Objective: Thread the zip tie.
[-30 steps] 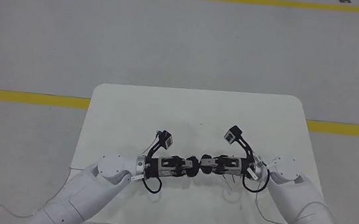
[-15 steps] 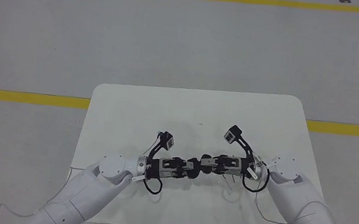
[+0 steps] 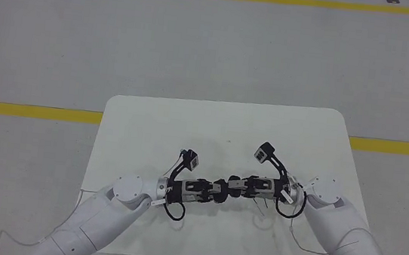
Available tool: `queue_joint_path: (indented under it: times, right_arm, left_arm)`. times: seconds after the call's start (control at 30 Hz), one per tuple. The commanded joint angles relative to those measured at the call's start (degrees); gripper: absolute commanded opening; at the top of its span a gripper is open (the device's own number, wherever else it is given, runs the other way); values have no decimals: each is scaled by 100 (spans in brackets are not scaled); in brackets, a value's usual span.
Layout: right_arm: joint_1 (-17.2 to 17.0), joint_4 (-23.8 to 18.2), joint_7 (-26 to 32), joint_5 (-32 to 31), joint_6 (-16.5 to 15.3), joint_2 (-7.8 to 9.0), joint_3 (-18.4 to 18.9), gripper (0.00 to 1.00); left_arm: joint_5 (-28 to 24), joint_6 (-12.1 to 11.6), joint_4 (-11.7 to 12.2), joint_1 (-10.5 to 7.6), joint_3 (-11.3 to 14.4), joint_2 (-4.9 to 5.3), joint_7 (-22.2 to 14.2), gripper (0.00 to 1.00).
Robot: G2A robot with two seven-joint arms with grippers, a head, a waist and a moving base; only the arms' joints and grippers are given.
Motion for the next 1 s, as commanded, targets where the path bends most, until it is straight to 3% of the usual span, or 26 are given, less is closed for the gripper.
queue_joint_path:
  times: [0.0,0.3,0.33,0.37,0.67,0.83,0.97]
  right_arm:
    - [3,4,-3,-8,7,-2,-6,0]
    - [2,18,0,-7,22,-5,-9,2]
    - [0,22,-3,-2,29,-5,-9,84]
    - [-8,27,-25,12,36,-6,-4,100]
    - [-81,39,-73,2,28,37,177,100]
    - [-163,22,-102,-47,62,93,391,100]
    - [-220,26,-164,-116,106,140,572,100]
  left_arm:
    - [-7,-4,6,-3,0,0,12,0]
    - [-37,-49,36,0,-2,6,27,0]
    - [-36,-59,44,3,-3,7,26,0]
    - [-36,-75,55,7,-8,9,31,0]
    - [171,-212,82,41,-100,50,90,0]
    - [772,-494,23,80,-149,98,182,0]
    - [1468,-499,-176,123,-214,138,277,0]
